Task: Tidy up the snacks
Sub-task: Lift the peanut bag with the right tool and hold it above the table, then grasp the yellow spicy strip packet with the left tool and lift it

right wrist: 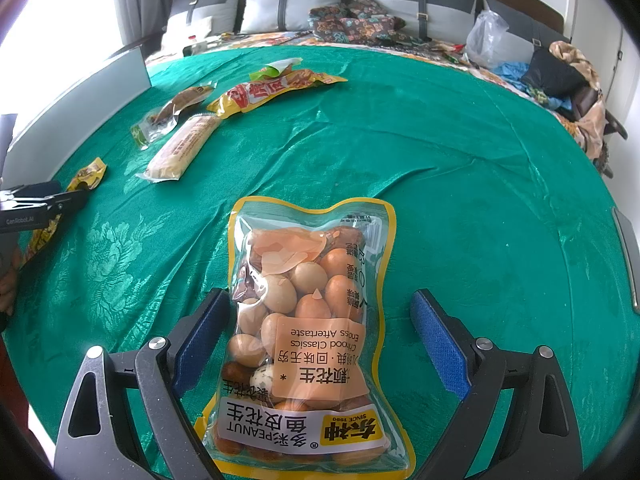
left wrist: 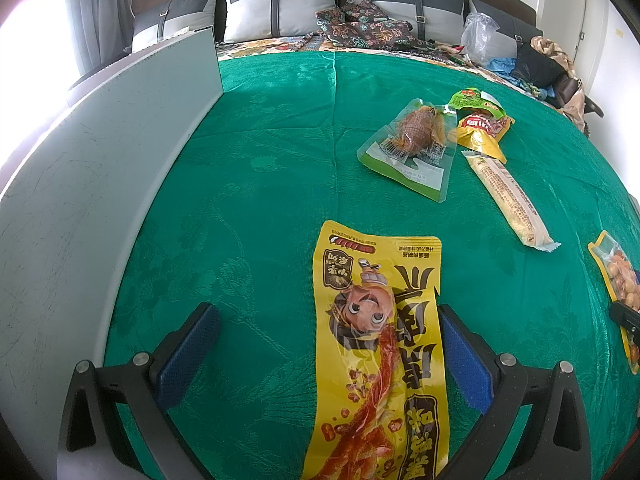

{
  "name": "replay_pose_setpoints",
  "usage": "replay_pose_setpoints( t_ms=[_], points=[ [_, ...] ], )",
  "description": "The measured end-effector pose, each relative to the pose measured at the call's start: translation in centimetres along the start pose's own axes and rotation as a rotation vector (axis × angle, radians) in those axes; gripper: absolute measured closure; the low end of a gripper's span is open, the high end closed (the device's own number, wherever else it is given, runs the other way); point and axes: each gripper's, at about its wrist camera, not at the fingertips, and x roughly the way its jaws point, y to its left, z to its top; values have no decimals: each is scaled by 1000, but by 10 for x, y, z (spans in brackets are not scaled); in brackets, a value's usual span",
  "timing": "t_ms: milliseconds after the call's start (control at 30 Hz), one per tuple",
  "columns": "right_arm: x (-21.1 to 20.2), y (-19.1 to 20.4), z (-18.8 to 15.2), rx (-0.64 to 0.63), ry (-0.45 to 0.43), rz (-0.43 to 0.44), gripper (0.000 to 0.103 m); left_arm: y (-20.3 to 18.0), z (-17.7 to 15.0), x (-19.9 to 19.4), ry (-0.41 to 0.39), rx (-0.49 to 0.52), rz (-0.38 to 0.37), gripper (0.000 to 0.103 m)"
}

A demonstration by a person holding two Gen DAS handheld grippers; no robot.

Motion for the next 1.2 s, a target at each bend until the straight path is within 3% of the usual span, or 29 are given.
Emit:
replay_pose_setpoints(
  t_ms=[833, 900, 1067, 1167, 1200],
  points=[
    [-1, -1, 1, 3, 0, 0, 9, -1, 0, 2, 3, 3, 2, 0],
    [-1, -1, 3, 6, 10, -5, 9, -1, 2, 2, 22, 15, -3, 0],
    [6, 5, 14, 56, 141, -35, 10, -6, 7, 3, 139, 47, -22, 1],
    [7, 4, 18, 70, 177, -23, 10, -12, 3, -9, 121, 76, -47, 32],
    [4, 4, 17, 78, 172, -15, 14, -15, 1, -13, 116, 95, -55, 49]
  ],
)
